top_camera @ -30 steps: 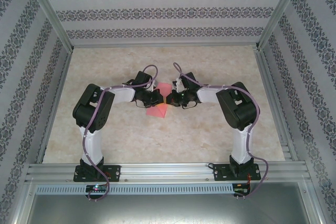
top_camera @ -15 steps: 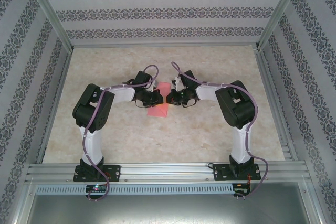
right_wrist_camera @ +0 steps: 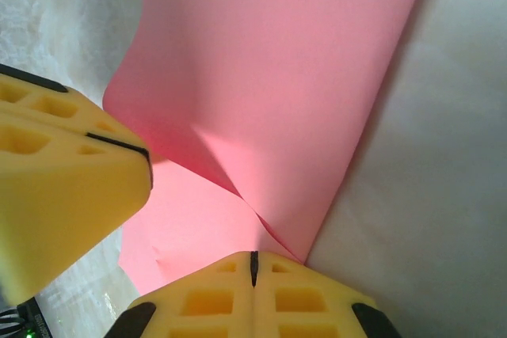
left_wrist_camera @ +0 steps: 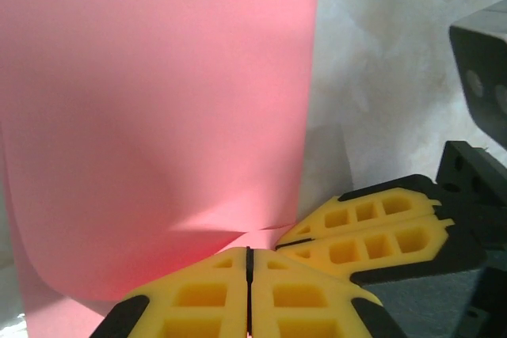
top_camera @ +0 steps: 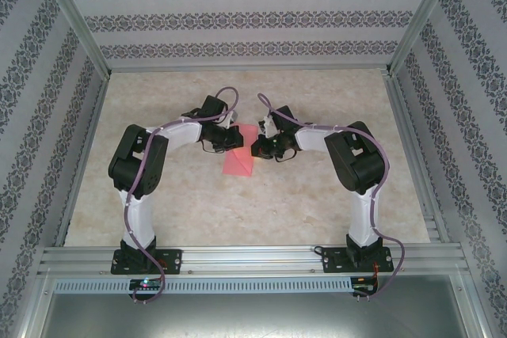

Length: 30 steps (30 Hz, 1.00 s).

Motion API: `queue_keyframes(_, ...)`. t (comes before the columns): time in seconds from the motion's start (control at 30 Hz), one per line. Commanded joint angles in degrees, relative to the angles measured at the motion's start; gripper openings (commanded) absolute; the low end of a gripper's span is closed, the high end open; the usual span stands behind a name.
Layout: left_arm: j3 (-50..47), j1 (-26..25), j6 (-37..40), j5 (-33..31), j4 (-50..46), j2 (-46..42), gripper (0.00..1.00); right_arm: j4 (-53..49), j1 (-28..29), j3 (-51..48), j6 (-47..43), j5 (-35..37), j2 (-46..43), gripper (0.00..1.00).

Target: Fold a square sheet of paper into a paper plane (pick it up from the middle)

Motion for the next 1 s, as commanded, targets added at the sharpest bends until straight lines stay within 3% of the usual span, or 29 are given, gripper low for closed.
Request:
queue_keyframes(0.0, 1.1, 0.7, 3.3, -0.6, -3.9, 2.2, 0.09, -1.5, -0.1, 1.1, -1.5, 1.0, 1.2, 0.04)
queue_keyframes(0.17, 0.9, 1.1, 4.2, -1.7, -4.8, 2.6, 0.09, -1.5, 0.0, 1.3, -1.4, 1.1, 0.8, 0.05)
queue_keyframes(0.57, 0.7, 1.9, 4.5, -4.9, -5.4, 3.8, 0.09, -1.2, 0.6, -0.5, -1.9, 1.8, -4.2, 0.22)
queue_keyframes(0.97, 0.4, 2.1, 4.3, -4.9, -4.8, 4.5, 0.09, -2.0, 5.4, -6.5, -0.3, -0.8, -10.1, 0.17)
